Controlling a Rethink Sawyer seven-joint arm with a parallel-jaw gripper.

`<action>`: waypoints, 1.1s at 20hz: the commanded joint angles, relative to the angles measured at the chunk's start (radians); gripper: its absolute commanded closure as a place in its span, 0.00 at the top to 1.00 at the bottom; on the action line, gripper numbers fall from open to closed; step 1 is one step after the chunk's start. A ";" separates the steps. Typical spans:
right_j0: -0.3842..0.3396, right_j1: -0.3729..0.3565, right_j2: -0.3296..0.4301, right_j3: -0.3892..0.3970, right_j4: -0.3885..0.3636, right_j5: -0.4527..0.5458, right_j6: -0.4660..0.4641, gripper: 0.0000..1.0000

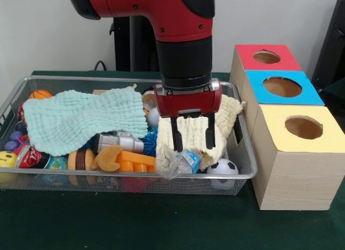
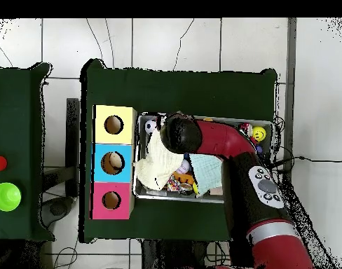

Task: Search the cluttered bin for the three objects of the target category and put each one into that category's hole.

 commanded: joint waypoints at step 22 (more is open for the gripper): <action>0.034 0.071 -0.073 0.026 0.112 -0.066 0.184 1.00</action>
